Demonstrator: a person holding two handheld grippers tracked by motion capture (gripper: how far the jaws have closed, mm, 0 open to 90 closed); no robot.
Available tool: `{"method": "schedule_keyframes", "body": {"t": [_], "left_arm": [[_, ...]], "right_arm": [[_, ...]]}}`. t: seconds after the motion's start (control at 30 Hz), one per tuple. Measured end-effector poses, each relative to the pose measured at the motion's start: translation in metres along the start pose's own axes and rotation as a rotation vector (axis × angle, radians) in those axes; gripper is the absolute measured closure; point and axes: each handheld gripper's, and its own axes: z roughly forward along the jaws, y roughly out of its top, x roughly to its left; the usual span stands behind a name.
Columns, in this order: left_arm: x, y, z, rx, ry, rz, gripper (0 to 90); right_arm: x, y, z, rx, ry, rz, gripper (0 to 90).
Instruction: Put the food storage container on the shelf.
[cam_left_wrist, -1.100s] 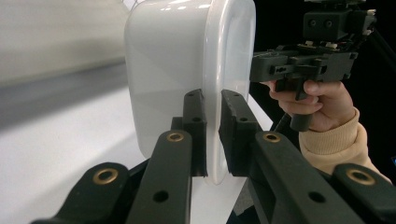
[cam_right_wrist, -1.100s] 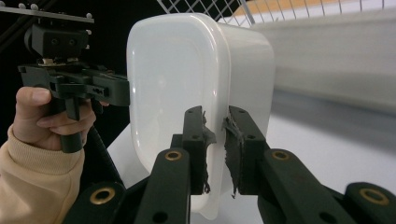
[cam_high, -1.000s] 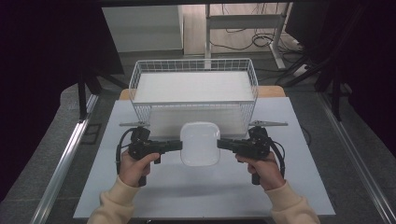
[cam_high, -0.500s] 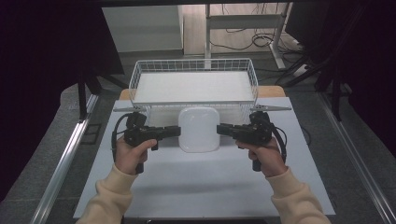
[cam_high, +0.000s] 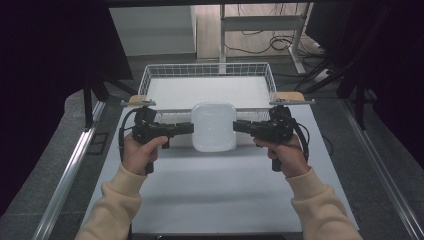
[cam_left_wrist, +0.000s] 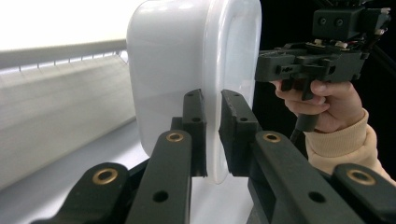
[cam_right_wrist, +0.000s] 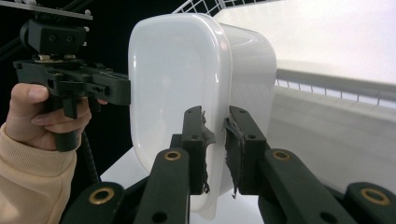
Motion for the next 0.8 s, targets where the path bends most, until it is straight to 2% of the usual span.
{"method": "schedule_keyframes", "body": {"t": [0.27, 0.47, 0.8], "left_arm": [[0.001, 0.019, -0.002, -0.007, -0.004, 0.007, 81.2], [-0.002, 0.031, -0.004, -0.012, 0.01, 0.025, 81.1], [0.006, 0.05, -0.002, -0.014, 0.011, 0.024, 80.5]], "right_arm": [[0.001, 0.019, -0.001, -0.012, -0.006, -0.02, 77.6], [0.0, 0.031, 0.0, -0.018, -0.005, -0.02, 77.7], [0.002, 0.05, -0.001, -0.014, -0.009, -0.045, 77.8]]}}
